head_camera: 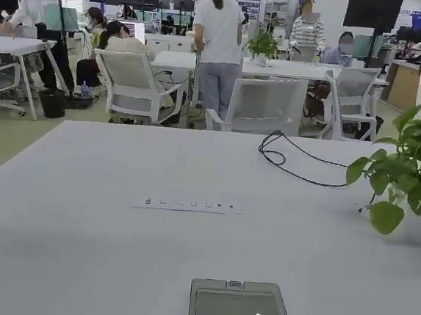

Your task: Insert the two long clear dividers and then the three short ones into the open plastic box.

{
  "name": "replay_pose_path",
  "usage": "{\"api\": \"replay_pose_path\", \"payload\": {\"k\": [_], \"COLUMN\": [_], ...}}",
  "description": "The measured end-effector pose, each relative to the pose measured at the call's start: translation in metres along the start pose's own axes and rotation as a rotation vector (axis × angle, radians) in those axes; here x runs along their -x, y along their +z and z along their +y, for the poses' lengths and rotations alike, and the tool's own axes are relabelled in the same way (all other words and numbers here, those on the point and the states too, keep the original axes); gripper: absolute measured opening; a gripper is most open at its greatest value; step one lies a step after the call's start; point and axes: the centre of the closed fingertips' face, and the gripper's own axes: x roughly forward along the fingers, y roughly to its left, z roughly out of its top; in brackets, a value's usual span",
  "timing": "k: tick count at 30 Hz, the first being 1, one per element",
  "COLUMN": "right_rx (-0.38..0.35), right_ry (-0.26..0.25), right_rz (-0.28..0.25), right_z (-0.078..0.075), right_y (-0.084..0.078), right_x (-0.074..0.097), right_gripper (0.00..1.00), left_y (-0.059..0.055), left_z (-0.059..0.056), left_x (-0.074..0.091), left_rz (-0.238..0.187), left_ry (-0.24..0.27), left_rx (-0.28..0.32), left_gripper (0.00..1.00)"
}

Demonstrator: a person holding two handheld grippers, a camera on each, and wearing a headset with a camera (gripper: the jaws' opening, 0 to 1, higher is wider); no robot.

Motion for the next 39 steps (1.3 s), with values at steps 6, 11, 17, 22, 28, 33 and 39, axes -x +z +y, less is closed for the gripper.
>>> {"api": "replay_pose_path", "payload": {"k": [6,11,17,22,28,33,39], "right_rx": [0.001,0.005,0.008,0.006,0.004,0.004,0.004], "right_ry": [-0.001,-0.002,0.000,0.000,0.003,0.004,0.008], "right_rz": [0.001,0.000,0.001,0.002,0.004,0.010,0.010], "right_z": [-0.0029,-0.0045,-0.0044,-0.0053,-0.0056,-0.0055,-0.0051], "right_y": [-0.0013,-0.0008,-0.0001,-0.0006,-0.0010,-0.0018,-0.0012], "right_x": [0.0012,0.0014,0.0010,0.0004,-0.0003,-0.0002,-0.0017], "right_gripper": [0.92,0.92,0.92,0.92,0.92,0.92,0.91], "left_y": [-0.0006,-0.0016,-0.0003,-0.0001,-0.0005,-0.0005,-0.0012], "left_z": [0.0008,-0.0008,-0.0014,-0.0019,-0.0008,-0.0001,-0.0002], "left_x": [0.0012,0.0005,-0.0004,-0.0017,-0.0029,-0.0041,-0.0033], "left_rz": [0.003,0.013,0.011,0.010,0.011,0.007,0.010], "left_ry": [-0.001,-0.008,-0.006,-0.009,-0.009,-0.008,-0.009], "left_rx": [-0.003,-0.009,-0.003,0.000,0.003,0.010,0.010], "left_gripper": [1.00,1.00,1.00,1.00,1.00,1.00,1.00]}}
